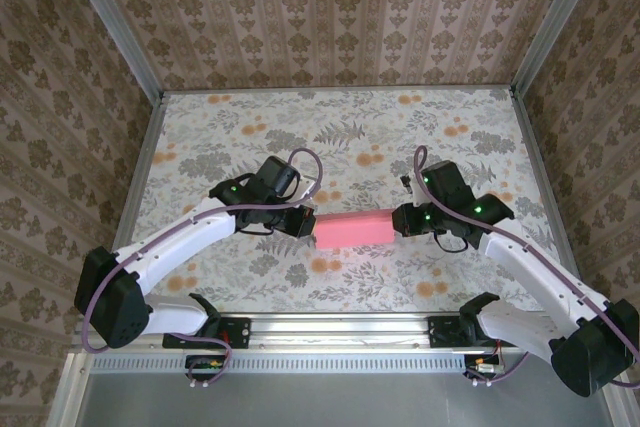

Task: Fold the paper box

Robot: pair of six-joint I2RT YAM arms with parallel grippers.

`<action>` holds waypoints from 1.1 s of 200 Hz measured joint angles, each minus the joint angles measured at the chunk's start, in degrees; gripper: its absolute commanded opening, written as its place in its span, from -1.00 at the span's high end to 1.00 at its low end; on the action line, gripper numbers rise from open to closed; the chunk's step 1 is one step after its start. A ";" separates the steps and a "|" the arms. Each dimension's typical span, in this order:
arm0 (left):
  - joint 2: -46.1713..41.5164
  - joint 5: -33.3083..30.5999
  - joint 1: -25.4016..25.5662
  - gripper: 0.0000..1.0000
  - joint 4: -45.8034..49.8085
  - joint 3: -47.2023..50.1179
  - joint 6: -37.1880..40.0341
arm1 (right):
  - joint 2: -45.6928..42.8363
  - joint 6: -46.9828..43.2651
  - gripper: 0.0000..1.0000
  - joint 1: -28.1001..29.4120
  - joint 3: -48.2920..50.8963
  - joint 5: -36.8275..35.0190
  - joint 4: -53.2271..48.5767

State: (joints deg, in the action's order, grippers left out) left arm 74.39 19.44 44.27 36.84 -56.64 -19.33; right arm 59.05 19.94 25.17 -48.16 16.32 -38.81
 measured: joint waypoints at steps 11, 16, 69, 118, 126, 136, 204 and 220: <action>0.00 -0.02 0.00 0.93 0.00 0.00 0.00 | -0.20 0.00 0.78 0.00 -0.11 0.22 -0.02; 0.00 0.00 0.00 0.93 0.00 0.00 0.00 | -0.24 0.00 0.78 0.00 -0.33 0.33 -0.02; 0.00 -0.02 0.00 0.93 0.02 0.00 0.00 | 0.79 -0.04 0.78 -0.33 -4.70 0.79 0.70; -0.24 -0.02 0.00 0.93 0.24 0.00 0.00 | 5.20 -0.55 0.78 -0.96 -5.22 0.11 1.84; -0.28 -0.02 0.00 0.93 0.37 0.00 0.00 | 5.49 -0.68 0.78 -1.03 -5.20 -0.09 1.84; -0.28 -0.02 0.00 0.93 0.46 0.00 0.00 | 5.53 -0.70 0.79 -1.03 -5.01 -0.13 2.01; -3.10 1.05 0.00 0.61 1.40 -0.44 -0.85 | 4.44 -0.66 0.79 -1.03 -1.22 -0.26 3.13; -4.44 2.01 -0.13 0.61 1.42 -1.18 -0.85 | 3.93 -0.66 0.79 -1.03 -0.48 -0.26 3.61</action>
State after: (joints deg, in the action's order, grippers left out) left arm 69.95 21.45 44.14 38.26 -57.82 -20.18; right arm 62.98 19.29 24.14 -48.64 16.05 -35.20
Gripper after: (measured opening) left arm 0.197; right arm 0.106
